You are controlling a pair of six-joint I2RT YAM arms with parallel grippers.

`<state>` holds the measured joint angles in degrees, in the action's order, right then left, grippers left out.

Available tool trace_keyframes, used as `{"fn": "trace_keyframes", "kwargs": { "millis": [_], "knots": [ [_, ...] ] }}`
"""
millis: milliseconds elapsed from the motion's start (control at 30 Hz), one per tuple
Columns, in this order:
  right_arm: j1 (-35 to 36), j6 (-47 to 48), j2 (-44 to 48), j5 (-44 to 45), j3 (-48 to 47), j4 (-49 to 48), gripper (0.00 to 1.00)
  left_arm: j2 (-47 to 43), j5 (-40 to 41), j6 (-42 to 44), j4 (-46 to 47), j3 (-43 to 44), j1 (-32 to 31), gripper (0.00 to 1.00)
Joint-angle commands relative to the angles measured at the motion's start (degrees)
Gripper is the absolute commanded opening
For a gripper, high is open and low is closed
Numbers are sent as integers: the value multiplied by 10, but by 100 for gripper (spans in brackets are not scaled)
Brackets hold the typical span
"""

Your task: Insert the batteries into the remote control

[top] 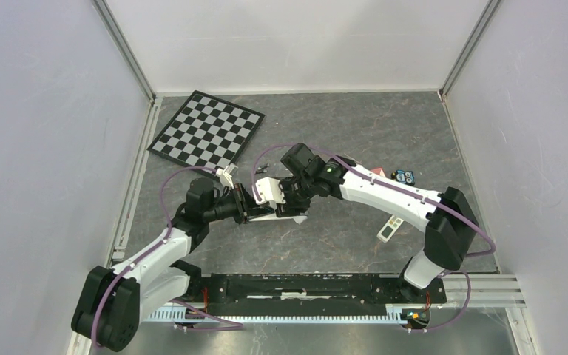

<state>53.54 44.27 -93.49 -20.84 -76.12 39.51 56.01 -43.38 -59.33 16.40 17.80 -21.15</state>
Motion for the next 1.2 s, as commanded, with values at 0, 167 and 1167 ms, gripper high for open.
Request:
{"fn": "trace_keyframes", "kwargs": {
  "millis": [0, 167, 1167],
  "knots": [
    [8, -3, 10, -18, -12, -10, 61, -3, -20, -33, 77, 21, -2, 2],
    [6, -30, 8, 2, 0, -41, 59, -1, 13, 22, 6, 34, -1, 2],
    [75, -398, 30, 109, 282, -360, 39, -131, 410, 130, -377, 84, -1, 2]
  ]
}}
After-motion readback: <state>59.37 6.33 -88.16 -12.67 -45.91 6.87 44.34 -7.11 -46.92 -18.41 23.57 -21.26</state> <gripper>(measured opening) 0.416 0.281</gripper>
